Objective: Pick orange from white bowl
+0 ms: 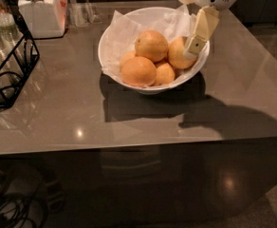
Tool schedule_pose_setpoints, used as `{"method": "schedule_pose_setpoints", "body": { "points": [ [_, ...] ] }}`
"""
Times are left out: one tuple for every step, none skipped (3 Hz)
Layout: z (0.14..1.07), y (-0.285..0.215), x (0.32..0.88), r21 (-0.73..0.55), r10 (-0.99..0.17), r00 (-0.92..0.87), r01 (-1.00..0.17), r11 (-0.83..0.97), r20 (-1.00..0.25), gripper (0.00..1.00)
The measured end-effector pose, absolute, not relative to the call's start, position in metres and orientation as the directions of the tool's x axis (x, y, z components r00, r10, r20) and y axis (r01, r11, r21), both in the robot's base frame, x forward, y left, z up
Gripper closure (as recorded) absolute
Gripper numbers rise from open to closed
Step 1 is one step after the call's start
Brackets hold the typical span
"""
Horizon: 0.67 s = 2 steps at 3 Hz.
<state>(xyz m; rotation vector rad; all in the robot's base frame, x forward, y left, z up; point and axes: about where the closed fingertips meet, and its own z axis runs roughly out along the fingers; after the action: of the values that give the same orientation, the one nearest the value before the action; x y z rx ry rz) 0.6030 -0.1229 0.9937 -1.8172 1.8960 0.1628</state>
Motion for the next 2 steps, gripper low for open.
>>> {"method": "schedule_pose_setpoints", "body": {
  "points": [
    [0.99,-0.122,0.608,-0.255,-0.896,0.012,-0.96,0.113,-0.444,0.0],
    [0.977,-0.119,0.62,-0.226,-0.875,-0.03,-0.961,0.158,-0.484,0.0]
  ]
}}
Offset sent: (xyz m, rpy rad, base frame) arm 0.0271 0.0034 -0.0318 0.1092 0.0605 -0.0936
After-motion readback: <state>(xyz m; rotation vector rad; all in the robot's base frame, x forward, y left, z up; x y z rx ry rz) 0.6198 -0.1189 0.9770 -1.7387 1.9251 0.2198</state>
